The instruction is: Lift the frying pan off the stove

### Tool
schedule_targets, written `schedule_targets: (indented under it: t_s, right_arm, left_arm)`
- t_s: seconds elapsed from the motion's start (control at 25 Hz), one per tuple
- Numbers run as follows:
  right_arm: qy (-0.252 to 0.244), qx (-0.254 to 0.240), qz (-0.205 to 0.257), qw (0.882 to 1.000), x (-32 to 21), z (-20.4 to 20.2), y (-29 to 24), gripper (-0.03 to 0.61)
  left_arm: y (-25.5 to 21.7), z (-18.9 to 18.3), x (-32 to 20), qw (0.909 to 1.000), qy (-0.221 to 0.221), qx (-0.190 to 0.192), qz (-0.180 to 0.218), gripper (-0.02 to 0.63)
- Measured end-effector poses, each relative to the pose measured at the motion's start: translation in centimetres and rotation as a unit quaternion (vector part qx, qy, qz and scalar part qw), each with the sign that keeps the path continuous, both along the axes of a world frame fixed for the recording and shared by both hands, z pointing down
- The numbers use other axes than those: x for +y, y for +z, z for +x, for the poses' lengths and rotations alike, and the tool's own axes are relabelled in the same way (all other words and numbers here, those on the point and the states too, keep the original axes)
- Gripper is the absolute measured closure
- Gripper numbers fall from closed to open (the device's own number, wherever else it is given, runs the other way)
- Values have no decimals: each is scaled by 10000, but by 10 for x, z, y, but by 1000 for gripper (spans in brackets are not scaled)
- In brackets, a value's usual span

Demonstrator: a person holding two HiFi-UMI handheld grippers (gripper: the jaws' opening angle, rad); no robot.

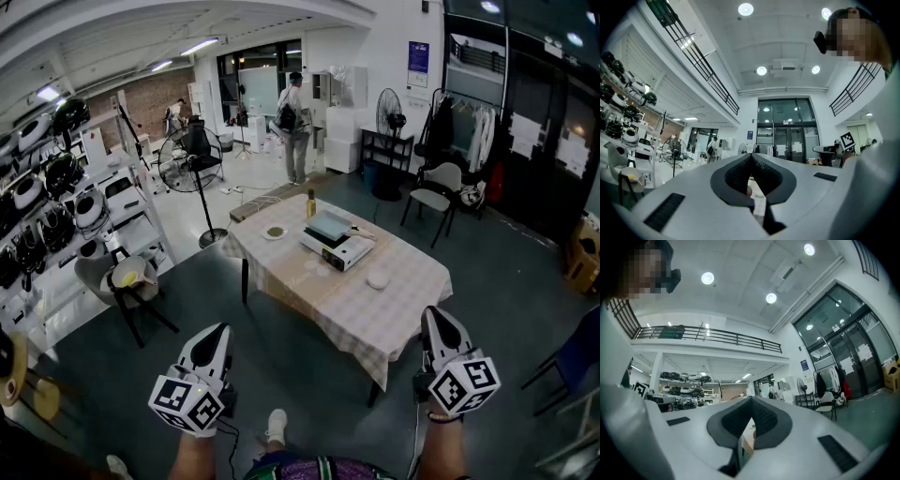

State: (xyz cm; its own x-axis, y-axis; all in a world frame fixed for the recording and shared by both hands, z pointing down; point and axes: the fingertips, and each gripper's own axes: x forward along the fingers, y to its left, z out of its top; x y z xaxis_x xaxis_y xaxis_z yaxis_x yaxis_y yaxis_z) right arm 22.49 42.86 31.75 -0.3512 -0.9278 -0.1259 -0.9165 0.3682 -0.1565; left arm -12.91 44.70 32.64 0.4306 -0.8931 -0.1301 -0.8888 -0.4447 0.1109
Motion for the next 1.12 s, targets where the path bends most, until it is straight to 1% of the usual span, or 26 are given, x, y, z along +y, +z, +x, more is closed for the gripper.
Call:
schedule_targets:
  t_s: [0.12,0.28,0.52,0.64,0.88,1.12]
  right_arm:
    - [-32,-27,-69,10000,5,-2,7,574]
    - [-149,-195,-157,9996,12,-1,14,574]
    - [-140,-73,-80,9998,22,5,23,574]
    - [-230,-207,-48,9995,24,4,22,574]
    - [-321,-249,-36,9992,18,0,25,574]
    - [-336,-273,-49,9991,-9,-10,25,574]
  left_arm:
    - [-2,3,5,10000,-1,-3,-65,592]
    - [2,9,8,10000,40,-13,-89,592]
    - [5,19,14,9999,72,10,-139,592]
    - [4,22,13,9998,86,-16,-157,592]
    - [13,16,3,9998,21,-38,-189,592]
    - [18,-1,-20,9996,-81,-143,-212,592]
